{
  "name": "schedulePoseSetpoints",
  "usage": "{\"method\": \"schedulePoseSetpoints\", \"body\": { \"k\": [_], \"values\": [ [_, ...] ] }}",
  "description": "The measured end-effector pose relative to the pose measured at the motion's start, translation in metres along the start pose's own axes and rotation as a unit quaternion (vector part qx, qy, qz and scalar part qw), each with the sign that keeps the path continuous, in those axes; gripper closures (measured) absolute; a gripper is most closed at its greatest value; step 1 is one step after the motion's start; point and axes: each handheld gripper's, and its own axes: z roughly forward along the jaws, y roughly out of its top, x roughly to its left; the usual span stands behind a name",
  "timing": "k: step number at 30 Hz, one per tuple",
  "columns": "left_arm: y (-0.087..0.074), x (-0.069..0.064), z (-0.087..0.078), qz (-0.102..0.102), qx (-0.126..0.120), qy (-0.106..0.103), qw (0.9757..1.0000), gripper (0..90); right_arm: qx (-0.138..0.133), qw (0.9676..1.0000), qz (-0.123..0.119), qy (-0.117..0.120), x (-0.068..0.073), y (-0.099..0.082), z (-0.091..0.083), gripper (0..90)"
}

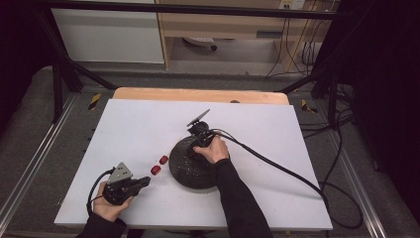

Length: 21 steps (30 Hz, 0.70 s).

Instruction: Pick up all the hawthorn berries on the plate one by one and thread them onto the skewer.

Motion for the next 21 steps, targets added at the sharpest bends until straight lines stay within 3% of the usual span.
{"method": "schedulePoseSetpoints", "body": {
  "k": [14, 21],
  "values": [
    [0.0, -0.002, -0.001, 0.001, -0.003, 0.001, 1.0, 88.6, -0.018, 0.9998, 0.004, 0.006, 0.006, -0.006, -0.021, 62.6],
    [0.001, -0.003, -0.001, 0.001, -0.005, 0.0, 1.0, 88.6, -0.05, 0.9985, 0.011, 0.017, 0.005, -0.016, -0.034, 62.6]
  ]
}}
